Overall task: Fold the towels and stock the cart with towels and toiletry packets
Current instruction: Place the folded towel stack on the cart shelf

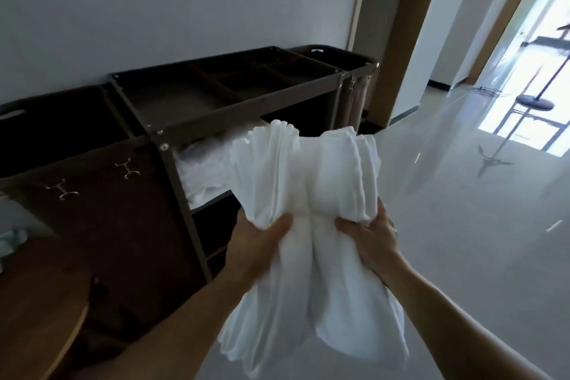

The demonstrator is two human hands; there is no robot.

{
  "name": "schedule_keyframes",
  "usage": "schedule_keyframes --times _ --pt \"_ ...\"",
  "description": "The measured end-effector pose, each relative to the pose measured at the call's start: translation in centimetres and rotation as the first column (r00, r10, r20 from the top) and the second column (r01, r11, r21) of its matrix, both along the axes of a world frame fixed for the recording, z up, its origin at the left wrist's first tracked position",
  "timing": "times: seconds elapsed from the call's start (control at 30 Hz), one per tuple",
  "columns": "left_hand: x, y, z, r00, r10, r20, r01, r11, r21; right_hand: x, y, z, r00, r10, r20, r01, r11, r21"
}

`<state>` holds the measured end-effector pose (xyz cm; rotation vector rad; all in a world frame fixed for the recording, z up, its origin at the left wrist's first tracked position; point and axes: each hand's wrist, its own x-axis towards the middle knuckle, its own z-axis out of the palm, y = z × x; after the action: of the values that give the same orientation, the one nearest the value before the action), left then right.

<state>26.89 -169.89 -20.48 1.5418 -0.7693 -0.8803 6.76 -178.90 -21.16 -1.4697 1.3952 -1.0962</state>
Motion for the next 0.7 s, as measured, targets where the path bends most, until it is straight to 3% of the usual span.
schedule_keyframes --times 0.27,0.7 --pt "-3.5 -12.8 -1.1 0.999 0.001 0.054 0.0 1.0 -0.021 -3.4 -12.3 -1.3 1.0 -0.028 0.01 0.029 0.997 -0.075" --pt "-0.5 -37.3 -9.8 0.989 0.144 -0.015 -0.145 0.979 -0.146 1.7 -41.0 -7.7 0.977 0.213 -0.002 -0.212 0.971 -0.113"
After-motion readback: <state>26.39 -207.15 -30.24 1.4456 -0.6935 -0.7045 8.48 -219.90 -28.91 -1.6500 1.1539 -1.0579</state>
